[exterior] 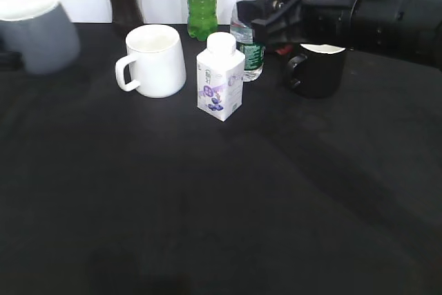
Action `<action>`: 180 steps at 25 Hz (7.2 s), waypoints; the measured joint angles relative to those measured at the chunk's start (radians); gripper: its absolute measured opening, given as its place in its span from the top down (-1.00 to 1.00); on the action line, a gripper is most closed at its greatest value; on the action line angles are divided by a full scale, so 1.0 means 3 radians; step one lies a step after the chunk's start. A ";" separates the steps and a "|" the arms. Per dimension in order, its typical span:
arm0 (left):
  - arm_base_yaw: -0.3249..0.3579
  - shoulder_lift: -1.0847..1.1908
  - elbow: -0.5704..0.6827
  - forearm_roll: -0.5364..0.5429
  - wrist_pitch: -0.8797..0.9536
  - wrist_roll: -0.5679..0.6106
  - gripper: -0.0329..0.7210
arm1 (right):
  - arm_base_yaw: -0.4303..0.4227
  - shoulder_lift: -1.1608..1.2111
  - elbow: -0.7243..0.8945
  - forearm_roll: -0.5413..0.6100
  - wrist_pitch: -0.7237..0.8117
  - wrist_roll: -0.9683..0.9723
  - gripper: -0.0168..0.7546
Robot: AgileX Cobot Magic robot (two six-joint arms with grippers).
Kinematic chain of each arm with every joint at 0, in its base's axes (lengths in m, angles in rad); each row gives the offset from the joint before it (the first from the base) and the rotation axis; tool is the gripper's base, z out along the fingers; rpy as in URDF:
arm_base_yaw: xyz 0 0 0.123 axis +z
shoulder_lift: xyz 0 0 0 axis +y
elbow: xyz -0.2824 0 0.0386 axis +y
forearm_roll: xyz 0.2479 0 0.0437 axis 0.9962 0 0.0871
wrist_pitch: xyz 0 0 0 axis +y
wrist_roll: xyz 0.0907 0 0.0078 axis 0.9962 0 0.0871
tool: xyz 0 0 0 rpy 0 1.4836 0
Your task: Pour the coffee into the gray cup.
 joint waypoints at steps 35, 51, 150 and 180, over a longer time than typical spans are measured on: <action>-0.0024 0.0562 -0.0704 0.0313 0.0500 -0.0040 0.19 | 0.0000 0.0000 0.0000 0.0000 -0.0115 -0.0030 -0.41; -0.0492 -0.2395 0.0735 0.0294 0.1684 -0.0228 0.19 | -0.1641 -0.0255 0.0015 -0.0131 -0.0115 -0.0095 -0.41; -0.1355 -0.5859 0.0570 -0.1291 0.7074 0.0187 -0.16 | -0.1285 -0.4047 0.1145 0.0602 0.4494 -0.0596 -0.57; -0.0526 -0.6165 0.0571 -0.1284 0.7063 0.0187 0.31 | -0.2075 -0.4989 0.1152 0.0631 0.4489 -0.0596 -0.57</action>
